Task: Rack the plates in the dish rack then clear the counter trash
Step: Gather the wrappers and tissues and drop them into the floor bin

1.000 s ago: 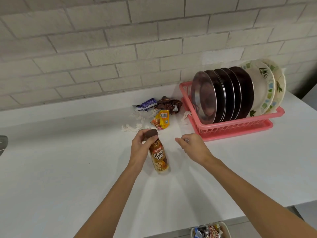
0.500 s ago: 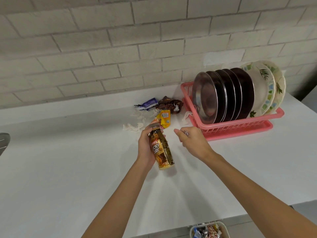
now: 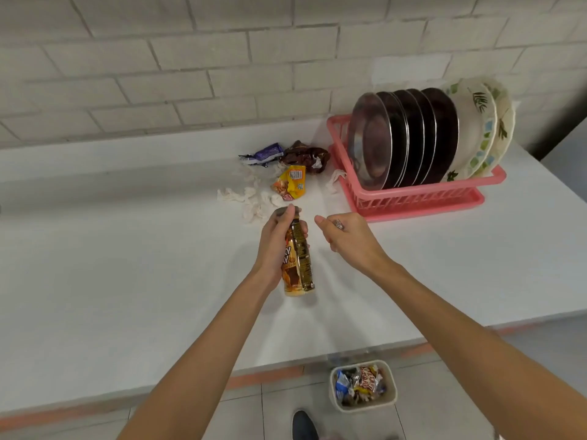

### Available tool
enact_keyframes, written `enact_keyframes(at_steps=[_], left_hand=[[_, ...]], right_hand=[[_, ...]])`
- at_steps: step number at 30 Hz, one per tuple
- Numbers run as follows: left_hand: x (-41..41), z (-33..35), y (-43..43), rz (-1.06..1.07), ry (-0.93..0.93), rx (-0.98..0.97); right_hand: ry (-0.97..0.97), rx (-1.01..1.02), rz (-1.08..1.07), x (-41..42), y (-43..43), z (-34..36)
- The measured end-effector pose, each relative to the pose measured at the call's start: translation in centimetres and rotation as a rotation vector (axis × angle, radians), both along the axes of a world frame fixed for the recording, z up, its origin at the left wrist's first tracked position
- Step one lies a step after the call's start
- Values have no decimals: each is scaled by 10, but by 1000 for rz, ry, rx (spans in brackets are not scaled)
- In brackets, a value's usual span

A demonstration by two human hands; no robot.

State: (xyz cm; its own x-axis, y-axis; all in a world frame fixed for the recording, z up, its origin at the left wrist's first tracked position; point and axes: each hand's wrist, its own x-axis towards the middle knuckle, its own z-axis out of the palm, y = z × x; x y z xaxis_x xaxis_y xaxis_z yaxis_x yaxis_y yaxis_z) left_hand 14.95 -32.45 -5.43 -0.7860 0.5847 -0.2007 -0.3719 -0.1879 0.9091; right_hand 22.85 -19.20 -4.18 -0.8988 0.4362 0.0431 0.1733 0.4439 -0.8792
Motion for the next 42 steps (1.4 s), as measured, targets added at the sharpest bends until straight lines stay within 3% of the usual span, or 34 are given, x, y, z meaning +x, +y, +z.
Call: enact_keyframes(at_steps=[8,18,27,31,35,42], left_hand=[[79,-14,-14,3,97,-84],[219,-36,-7,-40,360,-344],[334,-80,-23,-114,527,-665],[351,-98,-25,-131,547,-791],[350,-128,-26,-141,489,-881],[329,-255,-13,-169,512,-935]], right_hand=[[-186,-164,44,83,1,-16],[-355,-159,140,244,36,-57],[-335,-408,61,388,60,-98],[-314,-328,-7,414,71,-124],[-326,-401,-122,426,78,-159],[-272,-372,-214,404,99,-282]])
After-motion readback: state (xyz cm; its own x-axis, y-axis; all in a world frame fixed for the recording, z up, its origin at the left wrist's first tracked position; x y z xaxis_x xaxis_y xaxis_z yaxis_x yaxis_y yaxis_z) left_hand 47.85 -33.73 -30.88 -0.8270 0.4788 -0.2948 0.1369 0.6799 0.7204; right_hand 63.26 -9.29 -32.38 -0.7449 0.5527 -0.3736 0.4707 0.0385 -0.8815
